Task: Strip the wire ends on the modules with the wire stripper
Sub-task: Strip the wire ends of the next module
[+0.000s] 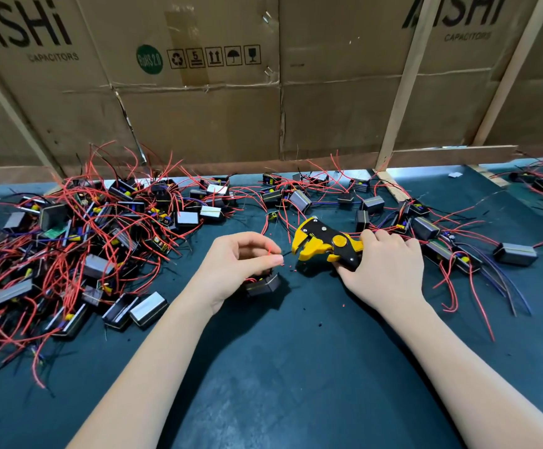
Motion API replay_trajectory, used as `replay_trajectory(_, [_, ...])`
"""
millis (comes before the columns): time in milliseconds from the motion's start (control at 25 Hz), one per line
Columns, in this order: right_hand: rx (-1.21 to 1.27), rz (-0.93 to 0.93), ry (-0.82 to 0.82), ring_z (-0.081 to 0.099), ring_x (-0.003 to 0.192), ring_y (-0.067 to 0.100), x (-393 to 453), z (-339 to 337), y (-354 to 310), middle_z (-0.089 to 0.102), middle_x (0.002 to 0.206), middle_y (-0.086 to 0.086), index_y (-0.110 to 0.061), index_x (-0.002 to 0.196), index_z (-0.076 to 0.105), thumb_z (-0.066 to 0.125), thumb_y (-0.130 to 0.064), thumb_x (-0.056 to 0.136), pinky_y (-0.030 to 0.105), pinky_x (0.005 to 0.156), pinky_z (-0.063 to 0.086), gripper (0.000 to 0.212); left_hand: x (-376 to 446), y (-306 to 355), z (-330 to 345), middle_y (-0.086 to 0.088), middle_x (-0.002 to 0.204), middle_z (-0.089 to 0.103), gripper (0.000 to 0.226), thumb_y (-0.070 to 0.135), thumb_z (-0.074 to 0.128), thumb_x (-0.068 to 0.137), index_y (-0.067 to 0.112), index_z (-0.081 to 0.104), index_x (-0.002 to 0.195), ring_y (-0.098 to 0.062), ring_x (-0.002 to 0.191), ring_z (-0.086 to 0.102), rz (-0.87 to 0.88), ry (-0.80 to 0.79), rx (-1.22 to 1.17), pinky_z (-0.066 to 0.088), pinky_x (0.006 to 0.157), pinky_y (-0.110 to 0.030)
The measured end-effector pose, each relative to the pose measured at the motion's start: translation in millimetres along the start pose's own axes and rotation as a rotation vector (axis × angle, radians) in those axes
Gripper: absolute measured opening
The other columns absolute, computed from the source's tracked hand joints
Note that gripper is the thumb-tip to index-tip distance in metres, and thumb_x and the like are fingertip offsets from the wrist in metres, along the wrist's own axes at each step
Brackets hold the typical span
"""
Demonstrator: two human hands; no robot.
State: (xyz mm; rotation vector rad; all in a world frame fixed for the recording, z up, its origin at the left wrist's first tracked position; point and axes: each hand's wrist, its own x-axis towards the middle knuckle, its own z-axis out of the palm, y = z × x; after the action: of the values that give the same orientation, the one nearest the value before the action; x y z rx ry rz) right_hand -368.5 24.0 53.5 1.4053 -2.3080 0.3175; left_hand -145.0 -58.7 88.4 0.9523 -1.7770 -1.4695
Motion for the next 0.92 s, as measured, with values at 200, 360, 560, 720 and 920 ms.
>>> replay_trajectory(200, [0.065,-0.053,0.074,0.060,0.085,0.032,-2,-5,-10,0.065,0.087,0.009,-0.009,0.090,0.061,0.072,-0.057,0.068,0.040,0.078,0.035,0.054,0,-3,6,-0.006,0.070,0.068,0.019,0.005,0.078,0.079,0.011,0.061,0.083,-0.017,0.070,0.059,-0.028,0.030,-0.040,0.048,0.065,-0.023])
replay_trajectory(360, [0.086,-0.074,0.125,0.060,0.079,0.033,-4,-8,-13,0.064,0.082,0.010,-0.008,0.085,0.061,0.077,-0.052,0.063,0.041,0.076,0.037,0.052,2,-4,8,-0.006,0.068,0.067,0.020,0.004,0.078,0.079,0.013,0.060,0.079,-0.014,0.067,0.061,-0.035,0.056,-0.036,0.048,0.065,-0.021])
replay_trajectory(560, [0.093,-0.064,0.122,0.061,0.076,0.031,-4,-10,-14,0.064,0.077,0.009,-0.009,0.081,0.061,0.075,-0.053,0.065,0.040,0.075,0.033,0.049,2,-4,8,-0.017,0.073,0.064,0.023,0.000,0.077,0.078,0.012,0.058,0.078,-0.015,0.064,0.065,-0.023,0.068,-0.057,0.047,0.059,-0.016])
replay_trajectory(720, [0.121,-0.070,0.107,0.063,0.070,0.031,-6,-12,-15,0.064,0.070,0.009,-0.010,0.076,0.061,0.076,-0.049,0.066,0.039,0.072,0.034,0.043,2,-3,6,-0.027,0.080,0.061,0.025,0.000,0.077,0.077,0.012,0.056,0.079,-0.020,0.066,0.066,-0.027,0.070,-0.044,0.045,0.055,-0.012])
replay_trajectory(920, [0.114,-0.082,0.089,0.063,0.070,0.030,-6,-13,-15,0.064,0.071,0.008,-0.011,0.075,0.061,0.074,-0.051,0.067,0.038,0.071,0.031,0.042,2,-4,6,-0.044,0.089,0.058,0.026,0.000,0.078,0.076,0.013,0.056,0.074,-0.029,0.074,0.062,-0.028,0.074,-0.026,0.045,0.055,-0.012])
